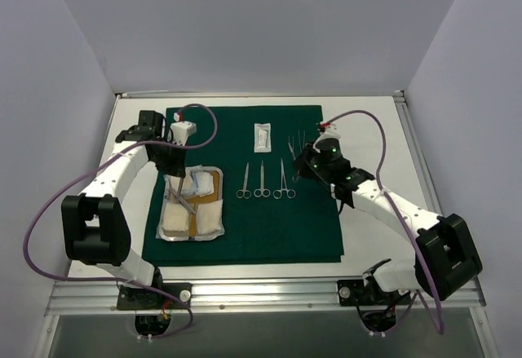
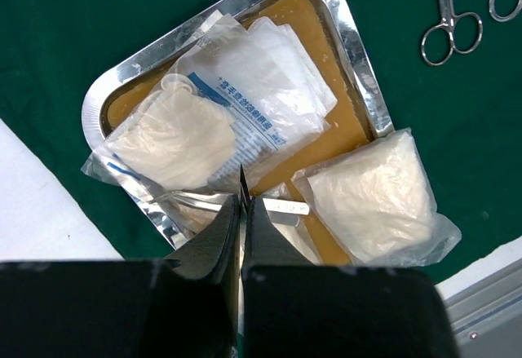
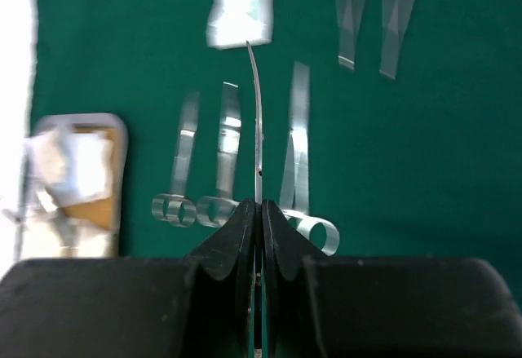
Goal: Open and lay out the surgical kit
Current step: Place the medical item in the surgical kit.
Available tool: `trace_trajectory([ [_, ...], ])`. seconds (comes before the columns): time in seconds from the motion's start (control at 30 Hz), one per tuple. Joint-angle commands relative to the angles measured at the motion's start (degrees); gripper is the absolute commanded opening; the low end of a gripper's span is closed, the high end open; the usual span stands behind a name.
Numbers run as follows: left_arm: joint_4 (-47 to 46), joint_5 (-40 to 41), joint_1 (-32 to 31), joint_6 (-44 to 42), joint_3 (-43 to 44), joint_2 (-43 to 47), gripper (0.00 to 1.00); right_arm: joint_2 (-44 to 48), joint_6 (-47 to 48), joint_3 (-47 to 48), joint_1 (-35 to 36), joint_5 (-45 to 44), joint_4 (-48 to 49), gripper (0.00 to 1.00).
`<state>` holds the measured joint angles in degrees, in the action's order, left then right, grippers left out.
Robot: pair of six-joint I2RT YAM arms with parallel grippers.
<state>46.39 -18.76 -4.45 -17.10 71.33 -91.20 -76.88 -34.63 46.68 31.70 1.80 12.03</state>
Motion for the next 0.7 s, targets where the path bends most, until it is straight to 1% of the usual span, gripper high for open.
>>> trace_trajectory([
  [0.0, 1.6, -1.98, 0.23, -0.56, 2.94, 3.13, 0.02, 1.47, 1.41, -6.59, -6.01, 6.53, 4.74, 0.0],
  [0.13, 1.95, -2.33, 0.32, -0.21, 3.02, 4.01, 0.02, -0.37, -0.16, -10.11, -10.24, 10.58, 7.04, 0.0],
  [0.27, 2.12, -2.51, 0.32, -0.12, 3.11, 4.45, 0.02, -0.64, -3.42, -14.23, -12.89, 13.31, 10.81, 0.0],
  [0.37, 2.04, -2.51, 0.32, 0.05, 3.03, 4.28, 0.02, -1.6, -5.87, -17.05, -13.86, 13.58, 14.32, 0.0],
  [0.53, 2.21, -2.68, 0.32, 0.23, 2.85, 3.92, 0.02, -6.43, -10.1, -20.21, -15.97, 14.63, 24.69, 0.0],
  [0.67, 2.39, -2.33, 0.32, 0.05, 2.76, 4.27, 0.02, -8.46, -11.6, -20.22, -16.23, 13.58, 28.39, 0.0],
])
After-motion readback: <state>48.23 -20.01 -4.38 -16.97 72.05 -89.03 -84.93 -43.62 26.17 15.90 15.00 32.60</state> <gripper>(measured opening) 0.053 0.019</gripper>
